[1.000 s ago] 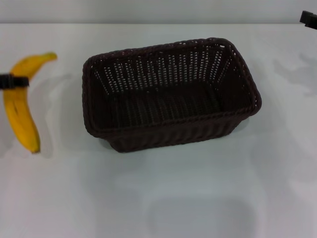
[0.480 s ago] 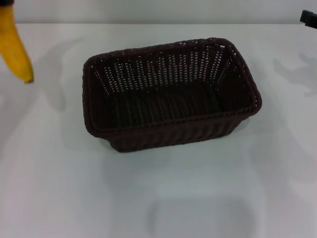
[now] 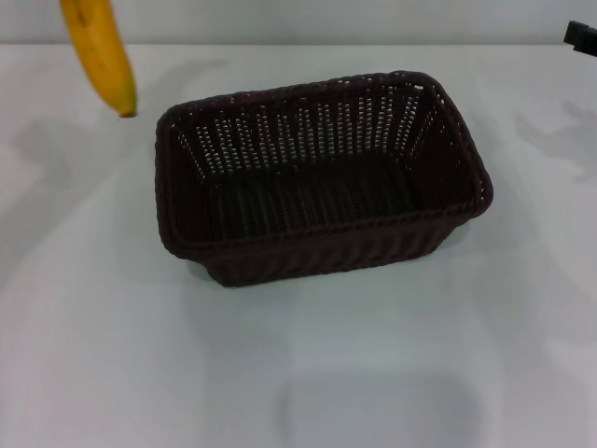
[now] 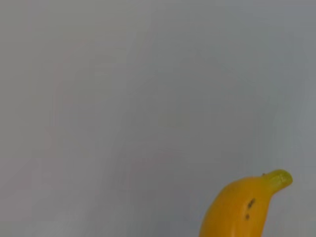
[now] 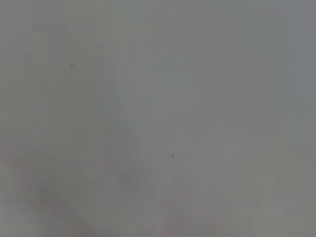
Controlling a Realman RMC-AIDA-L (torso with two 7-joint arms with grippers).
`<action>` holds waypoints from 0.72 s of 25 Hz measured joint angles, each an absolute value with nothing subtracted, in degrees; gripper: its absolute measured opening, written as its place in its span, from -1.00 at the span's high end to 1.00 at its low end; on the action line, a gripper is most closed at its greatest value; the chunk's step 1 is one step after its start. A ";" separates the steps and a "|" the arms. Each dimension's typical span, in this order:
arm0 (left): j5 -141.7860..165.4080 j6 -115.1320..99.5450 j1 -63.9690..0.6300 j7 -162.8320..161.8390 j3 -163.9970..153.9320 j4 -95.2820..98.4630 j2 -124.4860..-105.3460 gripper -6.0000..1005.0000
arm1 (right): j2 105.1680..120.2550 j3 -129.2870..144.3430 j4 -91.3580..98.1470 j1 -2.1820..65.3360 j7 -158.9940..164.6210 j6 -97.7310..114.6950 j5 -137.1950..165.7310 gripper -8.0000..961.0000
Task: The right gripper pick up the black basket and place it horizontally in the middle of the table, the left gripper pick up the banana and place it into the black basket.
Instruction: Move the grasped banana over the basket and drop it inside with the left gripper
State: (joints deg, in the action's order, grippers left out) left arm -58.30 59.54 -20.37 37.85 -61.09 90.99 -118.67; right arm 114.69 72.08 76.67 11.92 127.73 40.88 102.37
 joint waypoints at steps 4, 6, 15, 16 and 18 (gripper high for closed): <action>-64.65 60.30 -21.49 43.01 -60.65 86.98 -118.65 0.03 | 114.69 72.07 76.29 11.88 126.83 40.88 101.33 -0.79; -65.94 61.13 -22.14 44.04 -60.65 85.66 -118.64 0.03 | 114.69 72.06 76.01 11.91 126.20 40.90 100.61 -0.79; -66.08 63.95 -23.44 47.88 -65.90 81.93 -118.84 0.03 | 114.69 71.72 75.84 12.03 125.70 41.03 100.10 -0.79; -66.34 64.53 -23.85 48.49 -66.08 80.96 -118.92 0.03 | 114.69 71.72 75.84 12.03 125.70 41.04 100.10 -0.79; -66.85 65.41 -24.48 49.43 -66.50 79.54 -118.95 0.03 | 114.69 71.72 75.84 12.04 125.69 41.05 100.10 -0.79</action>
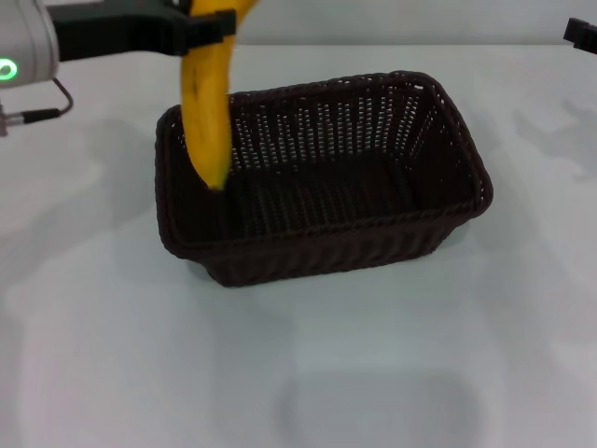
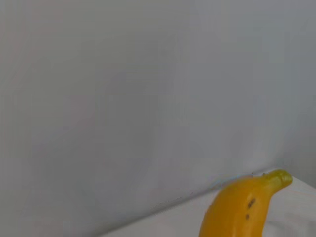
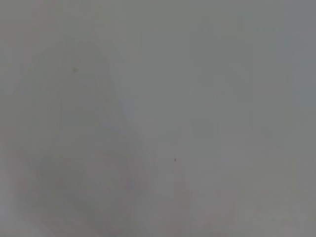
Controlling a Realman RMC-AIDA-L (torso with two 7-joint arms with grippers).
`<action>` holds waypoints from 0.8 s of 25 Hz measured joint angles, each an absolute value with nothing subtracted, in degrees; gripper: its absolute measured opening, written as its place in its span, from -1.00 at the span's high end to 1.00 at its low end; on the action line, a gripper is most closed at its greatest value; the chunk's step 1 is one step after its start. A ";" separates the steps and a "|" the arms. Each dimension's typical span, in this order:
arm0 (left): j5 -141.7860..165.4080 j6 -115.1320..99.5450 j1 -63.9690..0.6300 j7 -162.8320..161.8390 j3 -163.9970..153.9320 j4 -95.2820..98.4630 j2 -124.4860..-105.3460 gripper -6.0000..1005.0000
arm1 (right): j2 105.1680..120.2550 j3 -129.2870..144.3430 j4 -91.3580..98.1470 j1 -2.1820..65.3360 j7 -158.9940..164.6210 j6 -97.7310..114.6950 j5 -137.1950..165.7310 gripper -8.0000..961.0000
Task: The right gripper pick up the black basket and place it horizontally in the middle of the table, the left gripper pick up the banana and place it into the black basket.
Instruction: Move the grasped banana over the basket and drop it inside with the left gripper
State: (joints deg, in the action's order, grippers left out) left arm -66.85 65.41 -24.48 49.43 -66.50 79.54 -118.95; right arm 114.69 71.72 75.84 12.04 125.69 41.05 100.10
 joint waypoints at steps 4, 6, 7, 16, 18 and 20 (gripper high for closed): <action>-68.17 66.03 -25.50 51.27 -67.33 76.25 -118.97 0.03 | 114.72 71.82 75.85 12.04 125.68 41.05 100.10 -0.79; -69.56 66.19 -25.86 52.47 -67.36 74.40 -119.02 0.03 | 114.76 71.97 75.84 12.04 125.68 41.05 100.10 -0.79; -70.52 66.22 -25.99 53.11 -67.37 73.55 -119.04 0.03 | 114.76 72.01 75.84 12.04 125.68 41.05 100.10 -0.79; -73.72 67.05 -26.97 52.83 -66.68 67.88 -118.75 0.03 | 114.79 72.07 75.41 12.04 125.65 41.04 100.10 -0.79; -73.74 67.61 -27.18 52.24 -66.46 67.49 -118.71 0.03 | 114.78 72.07 75.40 12.04 125.34 41.04 99.93 -0.79; -74.07 68.23 -27.19 52.04 -66.15 67.53 -118.78 0.03 | 114.79 72.07 75.35 12.04 124.77 41.05 99.16 -0.79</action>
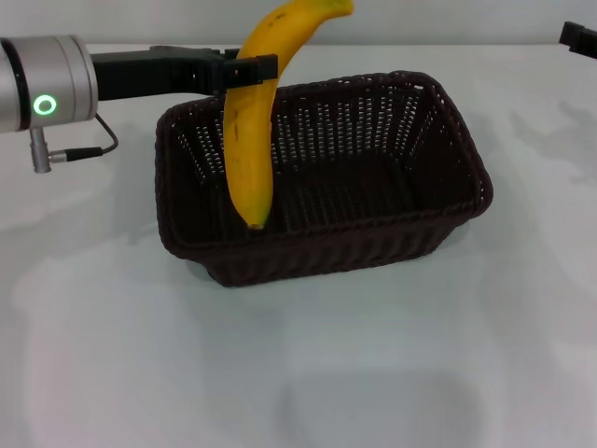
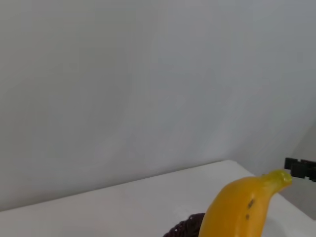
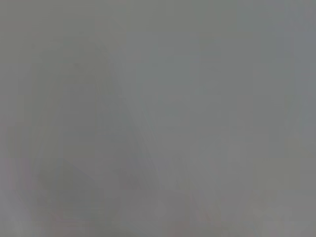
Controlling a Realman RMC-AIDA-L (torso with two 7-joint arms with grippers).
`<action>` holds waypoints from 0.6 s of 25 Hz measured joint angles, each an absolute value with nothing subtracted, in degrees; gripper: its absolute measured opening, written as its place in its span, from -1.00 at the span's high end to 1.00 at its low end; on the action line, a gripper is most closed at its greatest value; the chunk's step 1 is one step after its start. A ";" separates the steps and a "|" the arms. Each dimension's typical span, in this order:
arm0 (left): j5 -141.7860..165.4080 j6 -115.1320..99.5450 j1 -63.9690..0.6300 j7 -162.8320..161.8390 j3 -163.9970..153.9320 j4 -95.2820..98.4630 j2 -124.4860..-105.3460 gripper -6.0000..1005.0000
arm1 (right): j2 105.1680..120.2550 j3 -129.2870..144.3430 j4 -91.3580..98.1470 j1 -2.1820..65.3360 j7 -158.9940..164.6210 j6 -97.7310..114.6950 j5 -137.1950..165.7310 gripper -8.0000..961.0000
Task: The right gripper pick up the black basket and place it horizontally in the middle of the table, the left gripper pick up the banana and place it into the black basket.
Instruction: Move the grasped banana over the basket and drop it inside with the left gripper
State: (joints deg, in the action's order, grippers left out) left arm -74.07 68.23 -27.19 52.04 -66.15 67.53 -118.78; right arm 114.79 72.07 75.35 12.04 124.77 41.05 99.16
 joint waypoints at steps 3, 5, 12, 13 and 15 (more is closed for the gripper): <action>-75.61 68.43 -26.70 52.81 -66.00 67.74 -118.85 0.03 | 114.78 72.07 75.14 12.04 123.57 41.17 97.76 -0.79; -76.82 68.37 -26.43 53.70 -66.00 67.78 -118.85 0.03 | 114.78 71.95 75.03 12.01 123.24 41.49 97.47 -0.79; -77.64 68.25 -26.19 54.84 -65.08 67.94 -118.93 -0.40 | 114.78 71.93 74.97 11.67 123.06 41.80 97.29 -0.79; -77.57 68.16 -26.19 54.86 -65.08 67.94 -118.93 -0.47 | 114.78 71.96 74.97 11.65 123.06 41.81 97.26 -0.79; -77.40 67.89 -26.19 54.95 -65.07 67.94 -118.93 -0.61 | 114.78 72.00 74.97 11.60 123.02 41.82 97.25 -0.79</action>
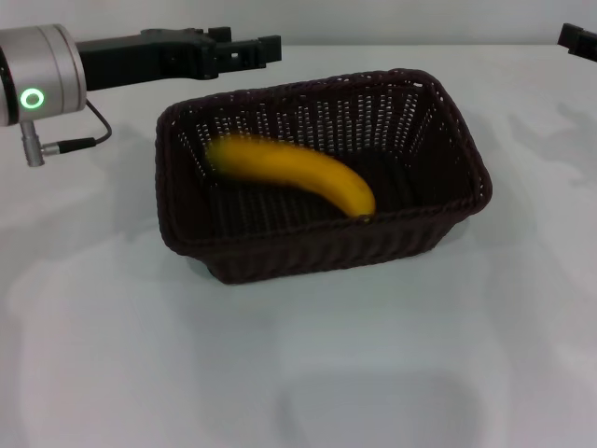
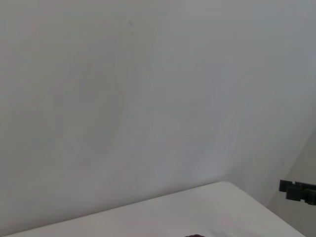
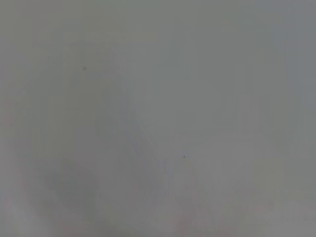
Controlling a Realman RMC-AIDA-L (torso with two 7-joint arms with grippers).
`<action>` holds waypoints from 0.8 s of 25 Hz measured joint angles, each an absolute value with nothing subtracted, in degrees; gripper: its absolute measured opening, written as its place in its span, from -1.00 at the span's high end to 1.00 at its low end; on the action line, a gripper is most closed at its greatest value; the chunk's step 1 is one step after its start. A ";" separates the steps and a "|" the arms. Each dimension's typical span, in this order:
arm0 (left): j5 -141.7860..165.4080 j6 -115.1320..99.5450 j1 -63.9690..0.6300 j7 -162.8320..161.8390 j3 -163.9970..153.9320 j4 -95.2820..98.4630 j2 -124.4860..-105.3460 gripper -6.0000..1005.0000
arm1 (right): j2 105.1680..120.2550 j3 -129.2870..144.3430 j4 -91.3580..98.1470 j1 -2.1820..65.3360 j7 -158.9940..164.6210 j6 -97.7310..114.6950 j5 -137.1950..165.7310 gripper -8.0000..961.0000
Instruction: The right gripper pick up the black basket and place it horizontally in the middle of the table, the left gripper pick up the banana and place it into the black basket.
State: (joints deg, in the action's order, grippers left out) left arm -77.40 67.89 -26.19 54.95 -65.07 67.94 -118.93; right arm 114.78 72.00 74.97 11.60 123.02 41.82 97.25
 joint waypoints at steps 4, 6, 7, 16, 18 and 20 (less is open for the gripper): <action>-77.48 67.47 -26.14 55.93 -64.18 68.08 -118.92 -0.75 | 114.78 72.00 74.97 11.59 122.42 41.84 97.22 -0.79; -77.80 66.62 -25.54 57.07 -63.41 68.75 -119.04 -0.75 | 114.78 71.81 74.77 11.60 121.92 41.84 97.06 -0.79; -78.02 65.86 -24.85 57.88 -63.13 69.33 -119.11 -0.75 | 114.78 71.69 74.53 11.61 121.46 41.79 96.65 -0.79; -96.49 53.35 -14.45 78.67 -63.49 74.39 -119.32 -0.75 | 114.78 69.19 66.28 12.64 105.12 42.08 79.35 -0.79; -104.08 52.37 -12.15 86.60 -63.71 74.41 -119.40 -0.75 | 114.79 69.15 64.67 12.82 101.07 42.07 75.55 -0.79; -112.19 52.39 -10.02 95.58 -64.77 74.21 -119.46 -0.75 | 114.85 68.96 62.13 13.23 94.04 41.89 68.45 -0.79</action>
State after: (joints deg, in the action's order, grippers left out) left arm -112.19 52.39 -10.02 95.58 -64.77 74.21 -119.46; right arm 114.85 68.96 62.13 13.23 94.04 41.89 68.45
